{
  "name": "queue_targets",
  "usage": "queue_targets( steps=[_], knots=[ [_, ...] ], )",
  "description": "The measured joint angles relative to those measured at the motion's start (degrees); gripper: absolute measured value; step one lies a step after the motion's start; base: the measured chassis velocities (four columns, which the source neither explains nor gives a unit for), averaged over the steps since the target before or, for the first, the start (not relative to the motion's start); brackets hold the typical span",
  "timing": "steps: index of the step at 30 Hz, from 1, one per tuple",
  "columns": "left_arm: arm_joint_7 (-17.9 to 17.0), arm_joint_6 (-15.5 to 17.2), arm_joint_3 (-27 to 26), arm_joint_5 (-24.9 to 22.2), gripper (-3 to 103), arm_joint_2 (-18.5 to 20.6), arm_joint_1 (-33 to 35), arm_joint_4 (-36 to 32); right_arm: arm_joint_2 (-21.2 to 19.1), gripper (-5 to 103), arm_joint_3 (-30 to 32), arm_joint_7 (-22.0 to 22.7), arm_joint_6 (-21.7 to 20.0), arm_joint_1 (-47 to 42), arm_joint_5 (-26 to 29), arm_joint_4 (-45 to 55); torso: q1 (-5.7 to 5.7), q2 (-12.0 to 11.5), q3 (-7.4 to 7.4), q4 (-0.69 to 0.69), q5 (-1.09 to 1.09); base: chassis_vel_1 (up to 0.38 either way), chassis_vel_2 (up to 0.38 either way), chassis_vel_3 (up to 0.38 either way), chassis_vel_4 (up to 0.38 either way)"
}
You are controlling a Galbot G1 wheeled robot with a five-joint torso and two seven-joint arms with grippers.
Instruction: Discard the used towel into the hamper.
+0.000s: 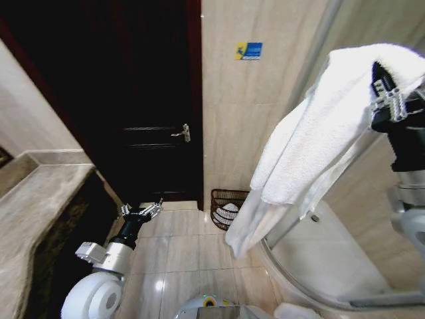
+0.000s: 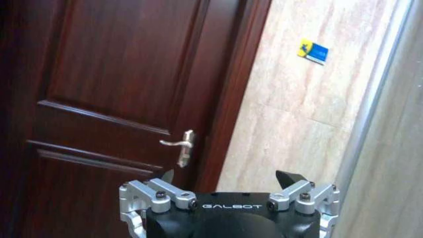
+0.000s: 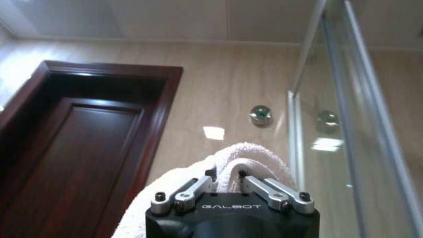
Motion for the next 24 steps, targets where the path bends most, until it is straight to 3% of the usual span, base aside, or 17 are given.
queue_targets(
  steps=[11,24],
  knots=[
    [0.0,0.0,0.0,0.0,100,-0.01,0.01,0.0,1.16,9,-0.02,-0.09,-0.12,-0.18,-0.47,0.11,0.0,0.0,0.0,0.03,-0.01,0.014,0.015,-0.037,-0.038],
    [0.0,0.0,-0.03,0.0,100,0.0,0.01,0.0,1.57,9,-0.55,0.43,0.4,0.16,-0.96,0.04,0.0,0.0,0.0,0.05,-0.07,0.155,0.162,-0.148,-0.151]
  ],
)
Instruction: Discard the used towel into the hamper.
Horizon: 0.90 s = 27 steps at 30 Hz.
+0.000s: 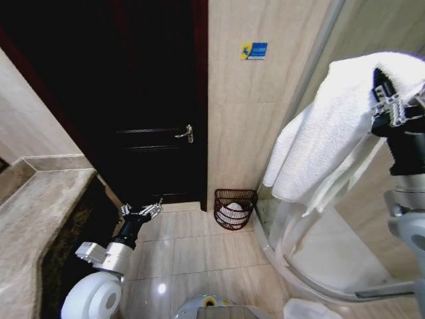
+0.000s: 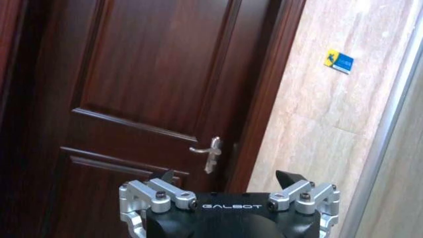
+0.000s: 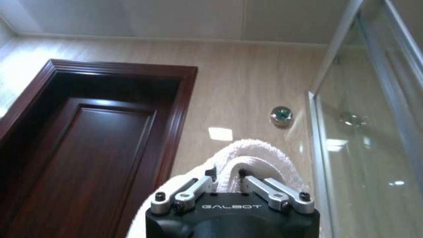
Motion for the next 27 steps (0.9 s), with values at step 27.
queue_targets(
  steps=[27],
  knots=[
    [0.0,0.0,0.03,0.0,100,-0.01,0.0,0.0,1.16,9,-1.04,-0.29,-0.06,-0.28,-1.35,0.3,0.0,0.0,0.0,-0.02,0.07,-0.003,0.003,-0.004,-0.006]
  ],
)
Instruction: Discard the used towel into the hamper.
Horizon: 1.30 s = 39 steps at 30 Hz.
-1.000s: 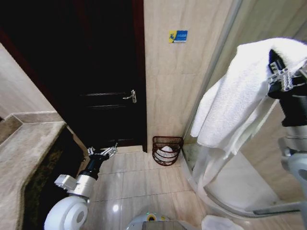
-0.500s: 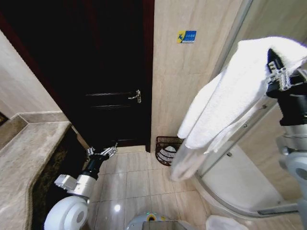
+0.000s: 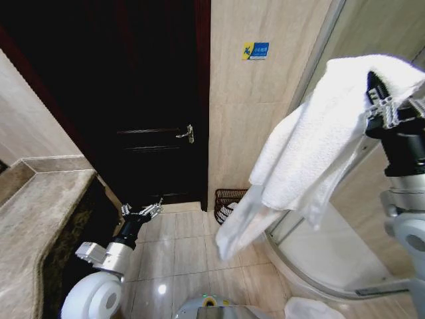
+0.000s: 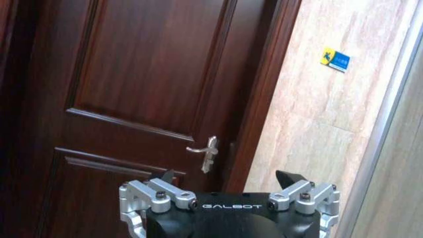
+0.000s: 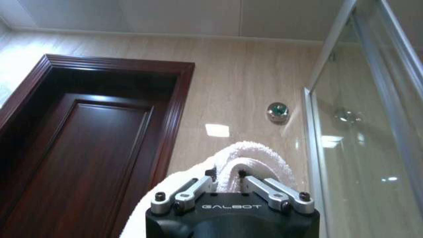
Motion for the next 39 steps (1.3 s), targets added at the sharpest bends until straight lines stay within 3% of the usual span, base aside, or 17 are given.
queue_targets(
  steps=[23,39],
  knots=[
    [0.0,0.0,0.0,0.0,100,0.0,0.0,0.0,0.64,9,0.22,-0.31,0.01,-0.73,0.16,0.81,0.31,0.66,0.34,0.01,-0.03,0.016,0.017,-0.017,-0.014],
    [0.0,0.0,0.0,0.0,100,0.0,0.0,0.0,0.22,9,0.0,-0.86,-0.02,-0.5,0.14,0.43,3.15,6.68,3.52,0.01,-0.02,0.0,0.0,0.0,0.0]
  ],
)
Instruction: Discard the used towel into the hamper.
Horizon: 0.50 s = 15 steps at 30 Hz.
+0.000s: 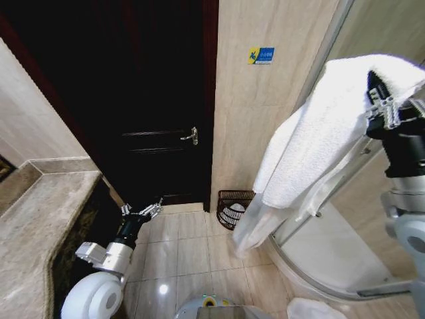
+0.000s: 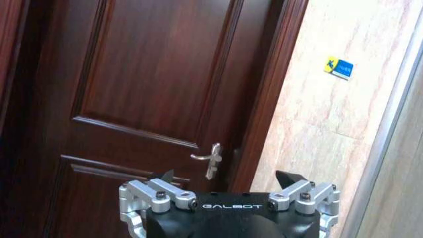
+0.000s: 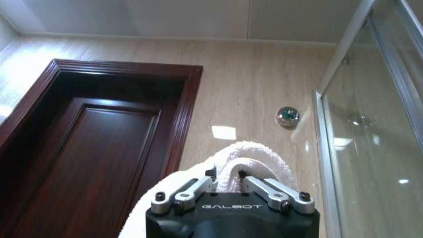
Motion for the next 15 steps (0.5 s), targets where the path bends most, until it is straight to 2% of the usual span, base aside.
queue_targets(
  steps=[5,10,12,13,15],
  knots=[
    [0.0,0.0,0.0,0.0,100,0.0,0.0,0.0,0.5,9,-0.31,-0.13,0.04,-0.14,-0.16,0.12,0.08,-0.01,-0.03,0.0,0.01,0.0,0.0,0.0,0.0],
    [0.0,0.0,0.0,0.0,100,0.0,0.0,0.0,0.5,9,-0.19,-0.13,0.08,-0.2,-0.18,0.12,-0.64,-2.24,-1.22,0.0,0.0,0.0,0.0,0.0,0.0],
    [0.0,0.0,0.0,0.0,100,0.0,0.0,0.0,0.59,9,-0.11,-0.13,0.09,-0.33,-0.18,0.13,-1.13,-3.32,-1.8,0.0,0.0,0.0,0.0,0.0,0.0],
    [0.0,0.0,0.0,0.0,100,0.0,0.0,0.0,0.72,9,0.0,-0.14,0.15,-0.43,-0.19,0.12,-1.72,-4.51,-2.45,0.0,0.0,0.0,0.0,0.0,0.0],
    [0.0,0.0,0.0,-0.01,100,0.0,0.0,0.0,0.78,9,0.03,-0.14,0.17,-0.47,-0.19,0.13,-1.89,-4.84,-2.62,0.0,0.0,0.0,0.0,0.0,0.0]
  ],
)
